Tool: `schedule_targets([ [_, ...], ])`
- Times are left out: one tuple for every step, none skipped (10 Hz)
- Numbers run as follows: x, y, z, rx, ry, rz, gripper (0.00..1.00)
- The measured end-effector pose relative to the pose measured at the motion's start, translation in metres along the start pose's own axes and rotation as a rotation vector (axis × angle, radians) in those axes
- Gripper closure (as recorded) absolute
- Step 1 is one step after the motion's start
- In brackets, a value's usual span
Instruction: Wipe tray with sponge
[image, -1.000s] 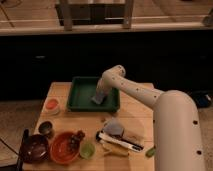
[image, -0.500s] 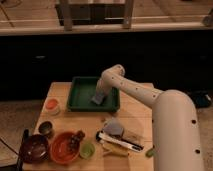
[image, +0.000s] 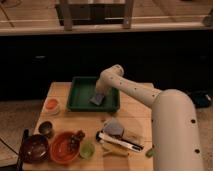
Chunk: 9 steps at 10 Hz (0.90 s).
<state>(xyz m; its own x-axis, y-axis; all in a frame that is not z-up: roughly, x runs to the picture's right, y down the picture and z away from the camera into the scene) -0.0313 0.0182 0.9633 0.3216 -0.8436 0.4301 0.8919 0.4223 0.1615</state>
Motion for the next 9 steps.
schedule_targets([
  [-0.001,-0.0003,-0.0003,-0.002,-0.003,-0.005,0.98],
  [-0.0016,-0.0002,-0.0002,-0.004,-0.004,-0.007,0.98],
  [-0.0007,-0.0005,-0.0004,-0.005,-0.005,-0.009,0.98],
  [0.0001,0.0007,-0.0002,-0.007,-0.007,-0.011,0.98],
  [0.0004,0.0008,-0.0003,-0.009,-0.008,-0.012,0.98],
  [0.0009,0.0016,-0.0003,-0.013,-0.009,-0.015,0.98],
  [0.0001,0.001,0.0002,-0.016,-0.012,-0.019,0.98],
  [-0.0006,0.0006,0.0005,-0.017,-0.014,-0.022,0.98],
  [-0.0018,0.0002,0.0007,-0.018,-0.018,-0.027,0.98],
])
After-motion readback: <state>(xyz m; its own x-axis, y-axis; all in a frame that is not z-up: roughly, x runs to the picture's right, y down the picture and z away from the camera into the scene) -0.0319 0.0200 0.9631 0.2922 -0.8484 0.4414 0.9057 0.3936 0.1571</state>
